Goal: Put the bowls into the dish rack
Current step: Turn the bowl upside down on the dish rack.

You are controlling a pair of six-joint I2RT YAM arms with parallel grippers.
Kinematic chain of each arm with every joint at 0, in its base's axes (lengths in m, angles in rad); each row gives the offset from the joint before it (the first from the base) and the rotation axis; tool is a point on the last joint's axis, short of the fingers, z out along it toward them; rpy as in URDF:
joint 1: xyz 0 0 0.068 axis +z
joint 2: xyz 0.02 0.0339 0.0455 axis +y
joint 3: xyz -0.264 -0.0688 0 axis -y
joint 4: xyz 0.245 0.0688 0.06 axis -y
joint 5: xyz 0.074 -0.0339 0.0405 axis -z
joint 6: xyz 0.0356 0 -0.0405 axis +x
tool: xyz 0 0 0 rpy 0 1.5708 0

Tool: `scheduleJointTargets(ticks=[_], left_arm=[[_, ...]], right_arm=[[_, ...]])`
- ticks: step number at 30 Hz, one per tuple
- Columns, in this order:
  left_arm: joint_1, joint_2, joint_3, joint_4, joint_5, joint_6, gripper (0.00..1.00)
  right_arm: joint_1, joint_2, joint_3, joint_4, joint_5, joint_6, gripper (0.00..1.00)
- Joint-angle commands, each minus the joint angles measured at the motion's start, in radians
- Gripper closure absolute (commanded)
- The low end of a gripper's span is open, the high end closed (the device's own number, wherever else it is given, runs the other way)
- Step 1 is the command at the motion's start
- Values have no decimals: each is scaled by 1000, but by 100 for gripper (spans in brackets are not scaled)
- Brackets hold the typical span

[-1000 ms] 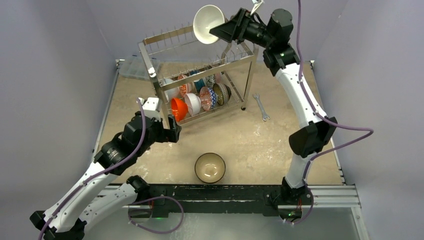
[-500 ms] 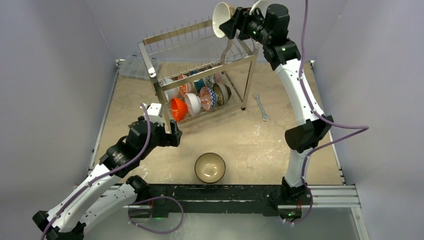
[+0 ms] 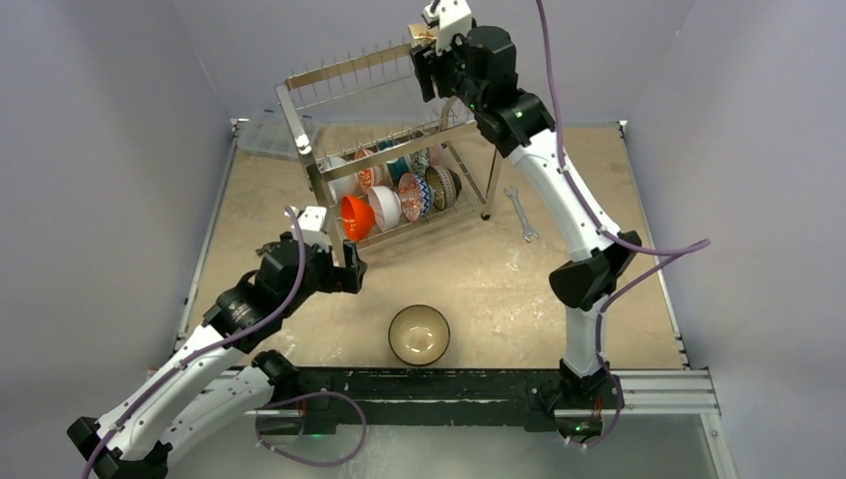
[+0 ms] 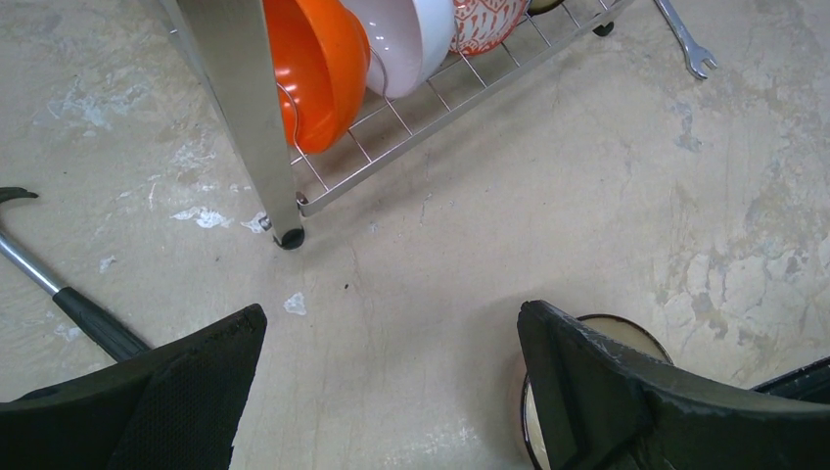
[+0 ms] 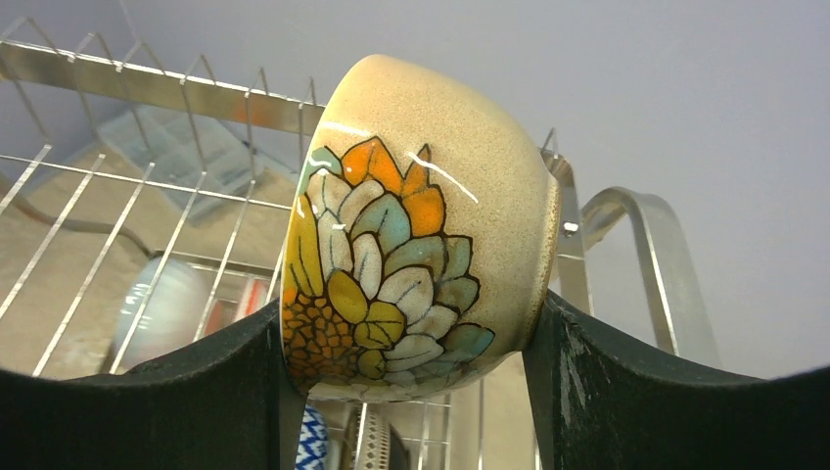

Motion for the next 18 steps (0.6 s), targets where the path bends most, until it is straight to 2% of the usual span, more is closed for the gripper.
scheduleJointTargets(ticks=[1,9,18], left_arm=[[3,-3,-6,43,14,7,1],[3,9,-7,47,23,10,1],[2,16,-10,53,31,18,1]], right_arm=[[10,-37,43,107,178,-181,100],[73,-34,-22,188,404,-372,100],[92,-6,-45,219,423,-477,100]])
